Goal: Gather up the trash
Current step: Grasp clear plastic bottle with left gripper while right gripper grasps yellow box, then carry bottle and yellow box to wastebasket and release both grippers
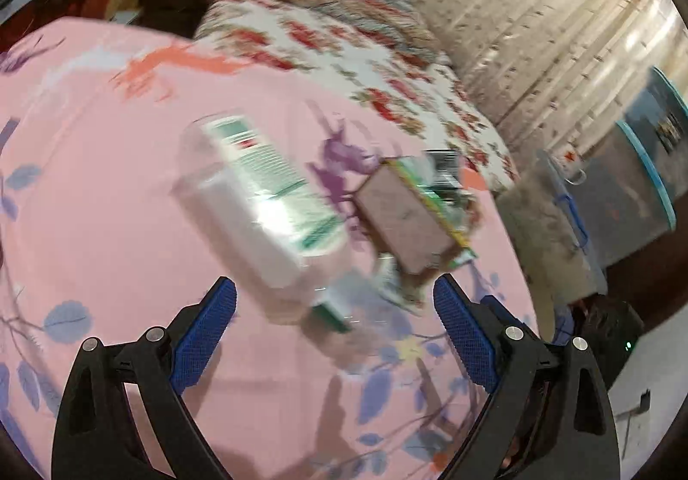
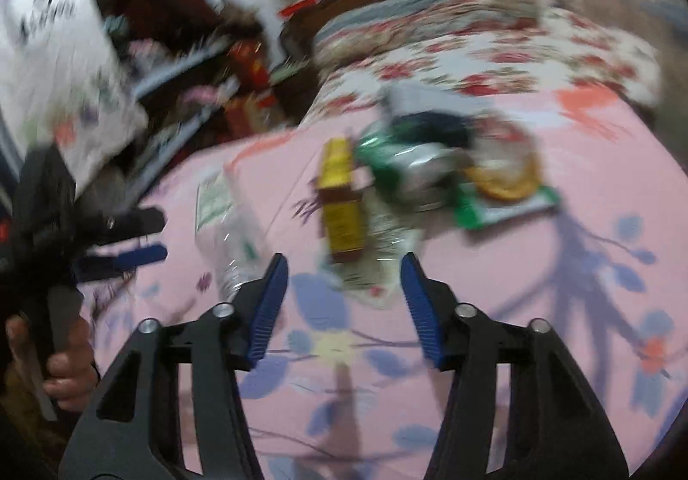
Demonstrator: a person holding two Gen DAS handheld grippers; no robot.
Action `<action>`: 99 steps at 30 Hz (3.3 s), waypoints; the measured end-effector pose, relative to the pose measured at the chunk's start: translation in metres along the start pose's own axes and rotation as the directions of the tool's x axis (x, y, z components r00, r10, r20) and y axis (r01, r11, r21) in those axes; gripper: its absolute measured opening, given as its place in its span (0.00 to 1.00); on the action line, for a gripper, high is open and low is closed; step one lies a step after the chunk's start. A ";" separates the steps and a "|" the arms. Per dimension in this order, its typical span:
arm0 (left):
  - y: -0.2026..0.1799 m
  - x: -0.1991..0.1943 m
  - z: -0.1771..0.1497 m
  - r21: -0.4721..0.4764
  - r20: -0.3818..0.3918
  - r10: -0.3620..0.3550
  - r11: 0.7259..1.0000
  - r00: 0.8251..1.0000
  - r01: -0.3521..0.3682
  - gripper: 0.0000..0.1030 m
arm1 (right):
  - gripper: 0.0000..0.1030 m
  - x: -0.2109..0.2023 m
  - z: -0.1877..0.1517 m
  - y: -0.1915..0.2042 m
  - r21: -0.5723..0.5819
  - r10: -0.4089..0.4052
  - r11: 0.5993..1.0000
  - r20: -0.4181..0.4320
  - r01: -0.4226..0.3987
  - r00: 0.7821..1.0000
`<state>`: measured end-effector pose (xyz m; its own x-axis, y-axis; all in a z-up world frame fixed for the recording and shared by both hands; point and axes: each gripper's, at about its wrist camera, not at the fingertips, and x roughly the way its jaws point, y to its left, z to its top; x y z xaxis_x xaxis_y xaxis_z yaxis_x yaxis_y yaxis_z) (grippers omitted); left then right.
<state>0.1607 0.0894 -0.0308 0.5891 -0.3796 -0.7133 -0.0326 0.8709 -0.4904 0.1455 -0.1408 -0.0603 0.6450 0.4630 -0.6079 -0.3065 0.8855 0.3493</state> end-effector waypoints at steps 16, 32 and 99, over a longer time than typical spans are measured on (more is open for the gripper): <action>0.026 0.033 -0.002 0.060 -0.032 0.076 0.995 0.997 -0.074 0.88 | 0.44 0.008 -0.011 0.038 -0.030 0.004 1.000 -0.039 -0.005 0.999; -0.020 0.048 0.015 0.406 0.027 0.247 0.883 0.969 -0.236 0.90 | 0.65 0.035 0.052 0.007 -0.041 -0.138 0.990 0.019 0.138 0.990; -0.441 0.251 -0.101 0.729 -0.378 -0.049 0.600 0.925 0.330 0.77 | 0.59 -0.229 -0.083 -0.306 0.656 -0.611 0.667 0.210 0.354 0.763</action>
<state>0.2412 -0.4221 -0.0442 0.2415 -0.5120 -0.8244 0.7632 0.6248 -0.1645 0.0339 -0.5149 -0.0874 0.8265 -0.1961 -0.5277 0.4829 0.7288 0.4855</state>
